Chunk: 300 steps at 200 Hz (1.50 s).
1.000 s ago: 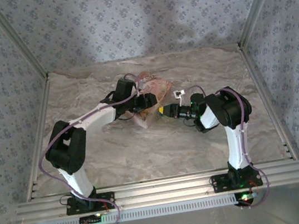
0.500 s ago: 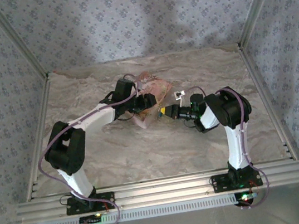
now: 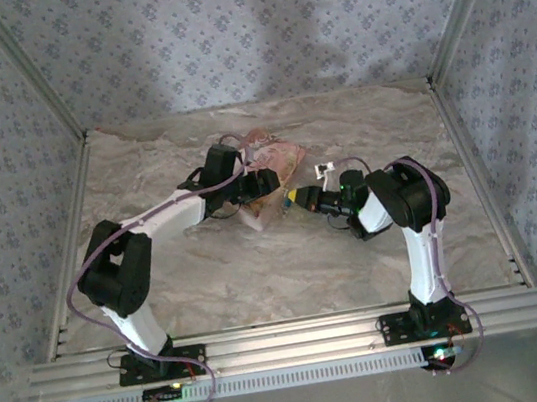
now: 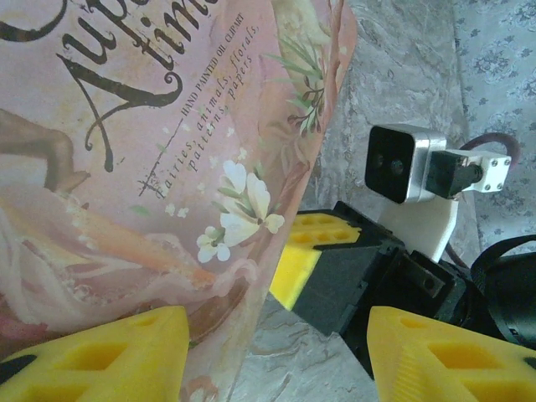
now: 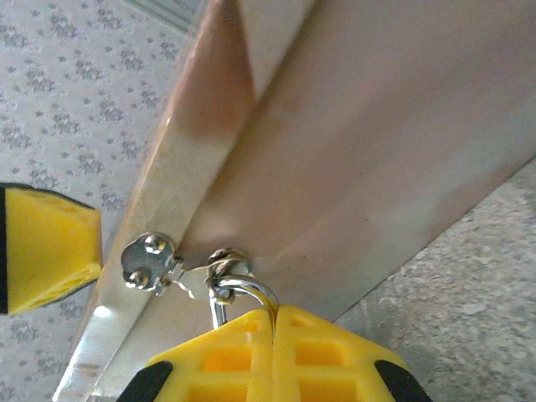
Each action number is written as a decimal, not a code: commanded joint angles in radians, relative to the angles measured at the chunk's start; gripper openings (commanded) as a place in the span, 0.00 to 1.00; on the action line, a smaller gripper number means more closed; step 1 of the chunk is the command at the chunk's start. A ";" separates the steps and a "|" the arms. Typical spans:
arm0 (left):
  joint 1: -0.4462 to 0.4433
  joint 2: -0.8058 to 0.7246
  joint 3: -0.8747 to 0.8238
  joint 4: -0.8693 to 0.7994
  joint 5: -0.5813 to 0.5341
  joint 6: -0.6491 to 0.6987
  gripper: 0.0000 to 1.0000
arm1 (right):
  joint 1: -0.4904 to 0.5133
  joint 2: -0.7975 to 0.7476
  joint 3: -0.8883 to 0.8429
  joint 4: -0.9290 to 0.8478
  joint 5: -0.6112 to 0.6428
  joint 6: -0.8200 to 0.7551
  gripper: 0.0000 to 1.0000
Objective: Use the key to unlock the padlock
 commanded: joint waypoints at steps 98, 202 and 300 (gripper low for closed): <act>-0.012 0.025 -0.062 -0.127 -0.022 -0.016 0.60 | 0.003 -0.064 0.014 0.061 0.029 -0.020 0.00; -0.005 0.033 -0.056 -0.140 -0.033 -0.016 0.60 | -0.029 -0.055 0.028 -0.013 -0.064 -0.117 0.47; 0.005 0.020 -0.059 -0.156 -0.045 -0.009 0.60 | -0.023 0.041 0.140 -0.062 -0.193 -0.152 0.62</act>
